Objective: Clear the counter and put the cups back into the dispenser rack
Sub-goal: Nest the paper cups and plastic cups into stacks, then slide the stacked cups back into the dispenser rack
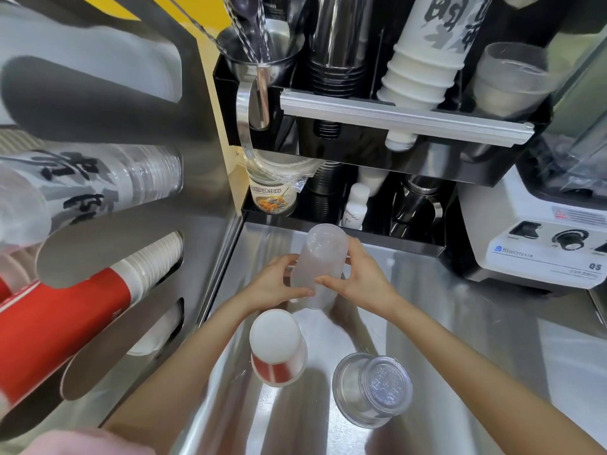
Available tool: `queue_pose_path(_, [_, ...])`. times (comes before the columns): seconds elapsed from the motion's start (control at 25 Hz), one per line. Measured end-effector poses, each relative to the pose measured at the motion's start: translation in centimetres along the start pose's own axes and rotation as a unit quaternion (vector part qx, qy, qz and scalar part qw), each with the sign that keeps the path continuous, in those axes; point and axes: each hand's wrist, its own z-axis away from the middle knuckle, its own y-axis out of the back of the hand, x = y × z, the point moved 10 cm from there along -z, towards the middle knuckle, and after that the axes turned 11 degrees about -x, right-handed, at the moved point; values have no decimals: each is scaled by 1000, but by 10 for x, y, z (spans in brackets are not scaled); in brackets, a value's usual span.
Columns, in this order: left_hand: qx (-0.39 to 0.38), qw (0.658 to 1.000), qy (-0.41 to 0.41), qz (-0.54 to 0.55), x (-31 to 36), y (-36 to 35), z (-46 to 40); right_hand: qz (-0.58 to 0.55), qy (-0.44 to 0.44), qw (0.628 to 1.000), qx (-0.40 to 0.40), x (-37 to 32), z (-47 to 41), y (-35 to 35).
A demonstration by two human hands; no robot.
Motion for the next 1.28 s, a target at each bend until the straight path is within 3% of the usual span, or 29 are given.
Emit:
queue_pose_path(0.12, [17, 1000, -14, 7, 14, 6, 7, -43, 5, 999, 21, -12, 9, 12])
queue_pose_path(0.64, [144, 983, -115, -1, 91, 44, 76, 10, 130, 990, 54, -110, 63, 46])
queue_pose_path(0.72, [189, 971, -149, 6, 109, 53, 113, 33, 172, 983, 54, -144, 85, 45])
queue_pose_path(1.28, [318, 918, -236, -11, 169, 112, 227, 83, 320, 942, 53, -272, 137, 43])
